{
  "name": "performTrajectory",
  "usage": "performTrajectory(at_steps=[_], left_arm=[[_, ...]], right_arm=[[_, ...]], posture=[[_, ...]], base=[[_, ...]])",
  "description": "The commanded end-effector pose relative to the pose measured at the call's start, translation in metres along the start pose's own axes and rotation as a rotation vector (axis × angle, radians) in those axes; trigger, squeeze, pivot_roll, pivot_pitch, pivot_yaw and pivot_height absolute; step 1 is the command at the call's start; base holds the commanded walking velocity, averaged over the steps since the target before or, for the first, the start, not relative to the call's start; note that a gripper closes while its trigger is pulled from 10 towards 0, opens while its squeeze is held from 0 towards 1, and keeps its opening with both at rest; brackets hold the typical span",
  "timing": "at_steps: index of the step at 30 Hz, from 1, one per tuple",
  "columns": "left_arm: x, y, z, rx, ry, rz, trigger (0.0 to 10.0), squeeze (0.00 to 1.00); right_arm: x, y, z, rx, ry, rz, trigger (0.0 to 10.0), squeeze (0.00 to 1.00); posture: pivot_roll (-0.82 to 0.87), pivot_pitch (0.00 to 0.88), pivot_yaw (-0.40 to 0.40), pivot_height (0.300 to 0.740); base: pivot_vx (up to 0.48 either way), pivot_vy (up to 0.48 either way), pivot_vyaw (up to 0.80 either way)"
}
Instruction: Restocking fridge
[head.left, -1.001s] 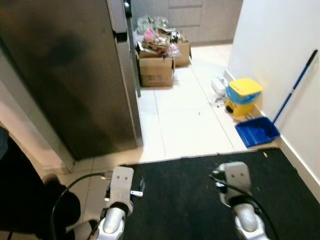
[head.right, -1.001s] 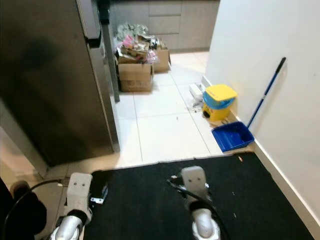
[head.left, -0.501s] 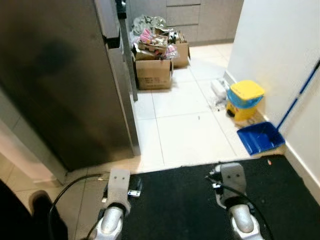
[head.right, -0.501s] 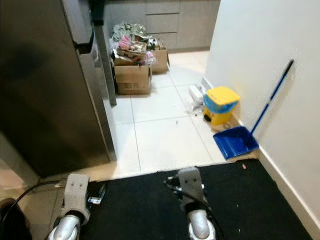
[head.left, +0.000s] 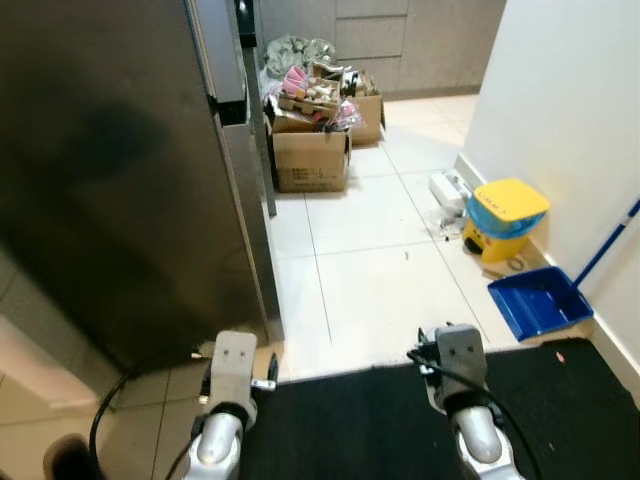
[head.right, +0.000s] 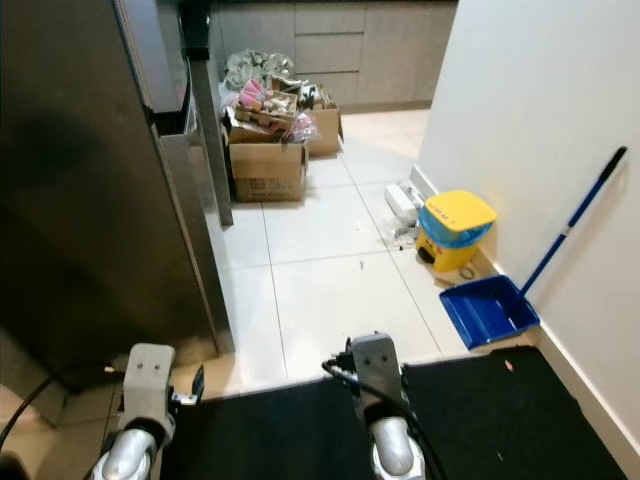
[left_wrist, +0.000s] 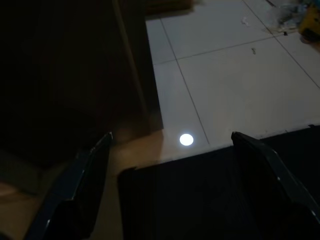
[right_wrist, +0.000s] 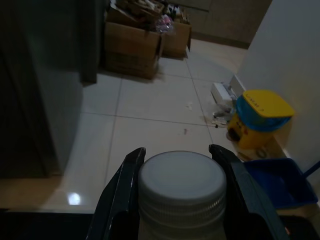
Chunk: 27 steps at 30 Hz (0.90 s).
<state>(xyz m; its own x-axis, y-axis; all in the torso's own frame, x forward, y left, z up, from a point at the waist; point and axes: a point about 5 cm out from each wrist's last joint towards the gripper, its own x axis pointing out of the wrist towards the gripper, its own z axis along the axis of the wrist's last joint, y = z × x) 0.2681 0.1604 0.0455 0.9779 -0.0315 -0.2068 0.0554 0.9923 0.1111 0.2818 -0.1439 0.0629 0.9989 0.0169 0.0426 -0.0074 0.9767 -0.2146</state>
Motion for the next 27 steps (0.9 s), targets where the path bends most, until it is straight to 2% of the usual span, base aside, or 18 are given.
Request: performTrajectory(at_steps=[1,12,27], left_arm=[[-0.0054,0.0027,-0.0097,0.008,0.036,0.008,10.0,0.00],[-0.0053,0.0020,-0.0088,0.006,0.034,0.005,10.0,0.00],[-0.0053,0.0023,-0.0092,-0.006,0.036,0.007,10.0,0.00]], right_arm=[[0.0013,0.0017,0.0049,0.004,-0.028,0.002,10.0,0.00],[0.0010,0.0027,0.0042,0.005,-0.025,0.001,10.0,0.00],[0.0015,0.0037,0.0033,0.005,-0.023,-0.002,10.0,0.00]], posture=[[-0.09,0.137,0.009,0.740],[-0.10,0.135,0.014,0.740],[-0.10,0.124,0.022,0.740]], base=[[0.454,0.000,0.00],[0.443,0.000,0.00],[0.341,-0.275,0.00]])
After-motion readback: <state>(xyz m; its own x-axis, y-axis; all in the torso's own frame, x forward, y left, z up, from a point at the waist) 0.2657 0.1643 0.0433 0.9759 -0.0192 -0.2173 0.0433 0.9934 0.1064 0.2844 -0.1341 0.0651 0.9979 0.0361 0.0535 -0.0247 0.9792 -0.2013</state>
